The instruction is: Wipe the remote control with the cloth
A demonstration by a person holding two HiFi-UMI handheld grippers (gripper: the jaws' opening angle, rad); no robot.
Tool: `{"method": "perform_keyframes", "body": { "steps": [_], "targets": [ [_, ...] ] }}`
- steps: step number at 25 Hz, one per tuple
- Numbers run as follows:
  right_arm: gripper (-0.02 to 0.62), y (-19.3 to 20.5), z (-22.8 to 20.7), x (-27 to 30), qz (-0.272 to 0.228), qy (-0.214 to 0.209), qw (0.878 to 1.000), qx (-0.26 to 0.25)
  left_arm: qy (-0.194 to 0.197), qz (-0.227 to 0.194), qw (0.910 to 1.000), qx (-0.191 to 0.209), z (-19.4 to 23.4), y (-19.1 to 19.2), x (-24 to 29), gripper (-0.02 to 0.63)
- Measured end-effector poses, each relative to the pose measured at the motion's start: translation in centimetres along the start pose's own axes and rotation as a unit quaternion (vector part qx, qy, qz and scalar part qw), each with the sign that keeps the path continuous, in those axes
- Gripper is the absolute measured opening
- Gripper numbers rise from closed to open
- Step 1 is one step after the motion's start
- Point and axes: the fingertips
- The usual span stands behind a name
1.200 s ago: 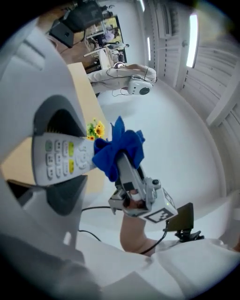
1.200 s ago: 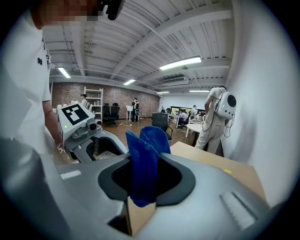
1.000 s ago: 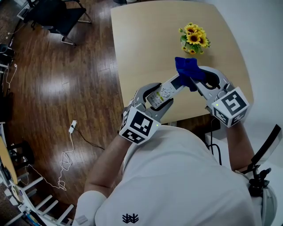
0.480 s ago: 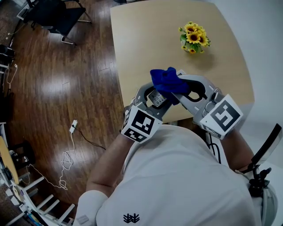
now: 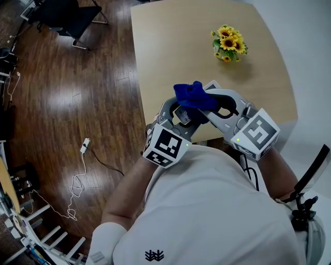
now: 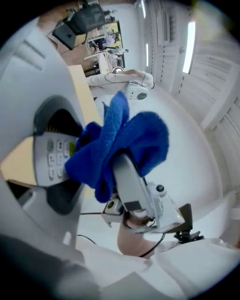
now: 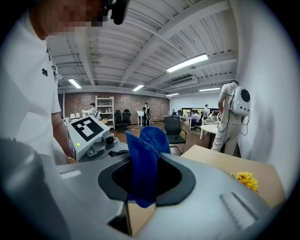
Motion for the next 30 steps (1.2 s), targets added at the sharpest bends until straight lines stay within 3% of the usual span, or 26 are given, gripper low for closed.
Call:
{"method": "perform_keyframes", "body": {
  "steps": [11, 17, 21, 26, 30],
  "targets": [
    [0.084, 2.3, -8.1, -3.6, 0.024, 0.106, 0.994, 0.027, -0.001, 0.0, 1.0, -0.004, 0.1, 0.2, -0.3, 0.272],
    [0.084, 2.2, -9.7, -4.9, 0.019, 0.136, 0.99, 0.033, 0.0, 0.003, 1.0, -0.006, 0.0, 0.4, -0.3, 0.272],
    [0.084, 0.3, -7.0, -4.2, -0.002, 0.104, 0.994, 0.021, 0.001, 0.005, 0.9999, -0.009, -0.1, 0.7, -0.2, 0.272],
    [0.084, -1.4, -0.6, -1.5, -0.02, 0.018, 1.0, 0.004, 0.001, 0.004, 0.9999, -0.013, -0.2, 0.7, 0.0, 0.272],
    [0.084, -0.8, 3.3, 0.4, -0.005, -0.038, 0.999, 0.024, 0.0, 0.004, 0.9999, -0.014, -0.3, 0.7, 0.0, 0.272]
  ]
}}
Point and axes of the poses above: the fingertips, and each gripper's own axes: x forward along the fingers, z to its left, y out of its underside
